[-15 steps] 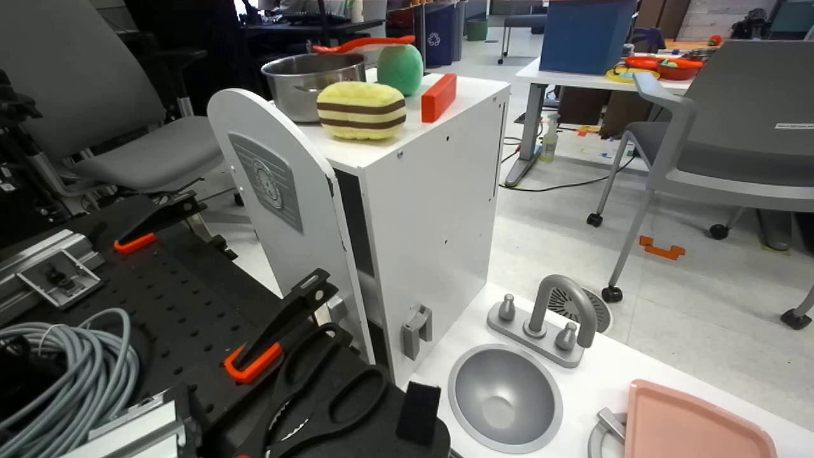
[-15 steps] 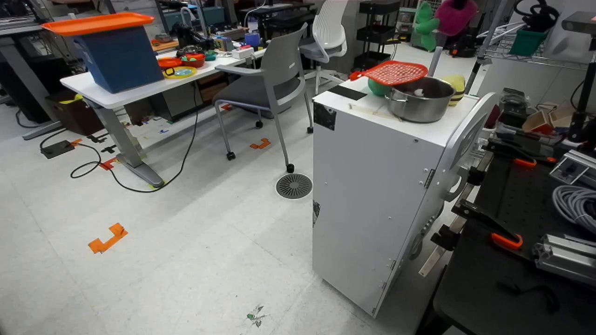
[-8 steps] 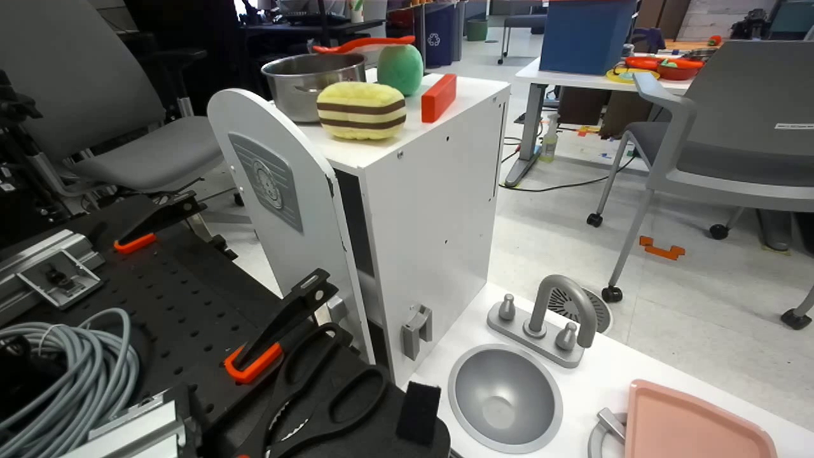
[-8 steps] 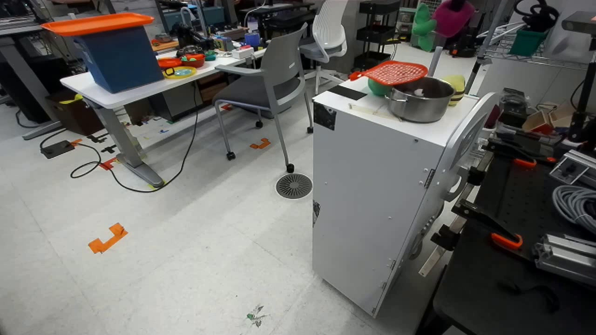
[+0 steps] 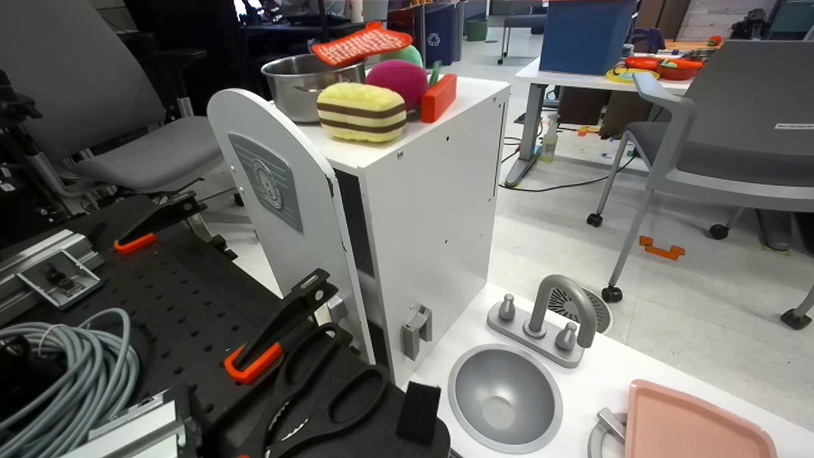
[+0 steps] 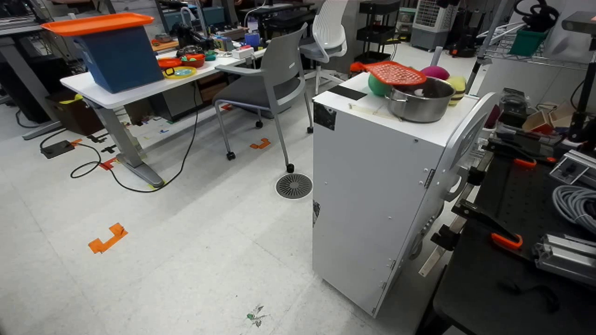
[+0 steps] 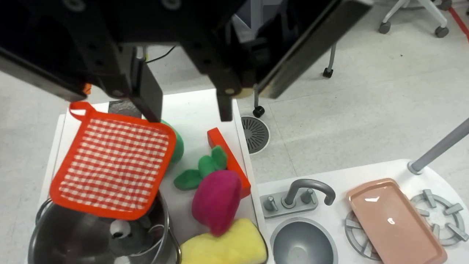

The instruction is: Remove the purple plushy from the pot and put it atop the cupboard

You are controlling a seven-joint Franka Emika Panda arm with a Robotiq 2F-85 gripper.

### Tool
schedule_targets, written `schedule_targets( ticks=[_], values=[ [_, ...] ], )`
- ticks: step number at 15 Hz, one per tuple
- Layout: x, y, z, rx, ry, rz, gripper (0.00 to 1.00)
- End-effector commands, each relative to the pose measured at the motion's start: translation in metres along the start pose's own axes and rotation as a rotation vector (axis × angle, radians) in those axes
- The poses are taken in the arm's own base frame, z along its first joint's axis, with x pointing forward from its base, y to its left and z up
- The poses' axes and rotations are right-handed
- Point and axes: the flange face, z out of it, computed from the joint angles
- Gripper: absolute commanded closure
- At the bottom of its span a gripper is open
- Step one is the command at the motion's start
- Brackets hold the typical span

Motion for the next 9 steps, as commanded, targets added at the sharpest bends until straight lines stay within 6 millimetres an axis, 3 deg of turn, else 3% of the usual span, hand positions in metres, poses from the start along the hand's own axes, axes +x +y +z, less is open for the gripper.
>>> schedule_targets(
  ticks=[1,4,9],
  values=[
    [0.0068,-0.0005,-0.0038,-0.004,0.028,0.019,0.25],
    [0.0069,-0.0007,-0.0038,-0.002,0.029,0.024,0.02],
    [0.0048,-0.0032,-0.0049,0.003,0.026,0.015,0.0]
  ],
)
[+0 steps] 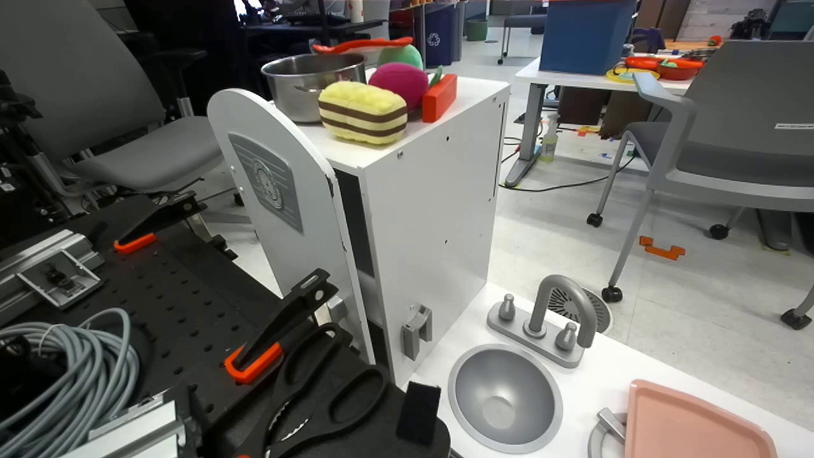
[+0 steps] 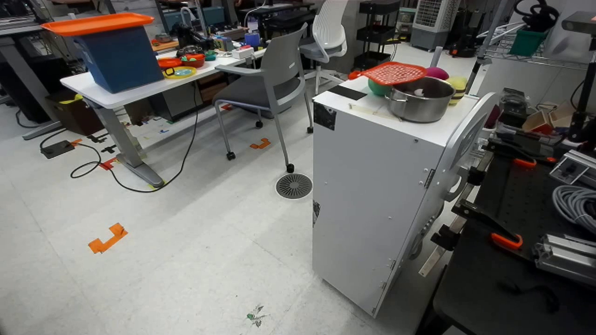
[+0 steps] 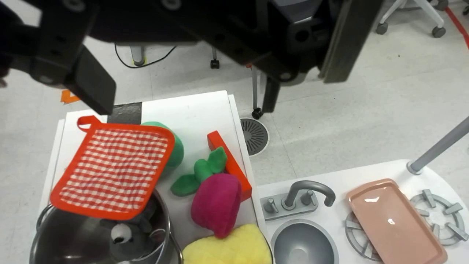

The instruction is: Remove the purple plushy from the pot and put it atop the cupboard

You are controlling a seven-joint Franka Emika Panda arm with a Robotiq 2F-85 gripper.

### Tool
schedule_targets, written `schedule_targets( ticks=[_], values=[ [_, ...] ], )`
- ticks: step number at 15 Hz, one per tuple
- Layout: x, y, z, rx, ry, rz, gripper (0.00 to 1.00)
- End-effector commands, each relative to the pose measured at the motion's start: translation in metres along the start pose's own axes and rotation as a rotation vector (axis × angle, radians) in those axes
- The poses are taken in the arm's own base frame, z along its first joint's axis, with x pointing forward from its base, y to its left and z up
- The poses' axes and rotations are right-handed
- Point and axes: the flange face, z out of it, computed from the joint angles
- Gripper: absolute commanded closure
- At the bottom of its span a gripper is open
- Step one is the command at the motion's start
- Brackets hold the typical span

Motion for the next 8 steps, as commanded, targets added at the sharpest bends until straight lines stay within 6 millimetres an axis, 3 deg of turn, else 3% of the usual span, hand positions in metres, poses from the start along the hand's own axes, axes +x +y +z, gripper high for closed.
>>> schedule_targets(
  ticks=[1,8],
  values=[
    [0.0013,-0.0051,-0.0017,0.002,0.015,-0.005,0.0],
    [-0.0028,-0.0047,0.0032,-0.001,-0.01,-0.012,0.0]
  ],
)
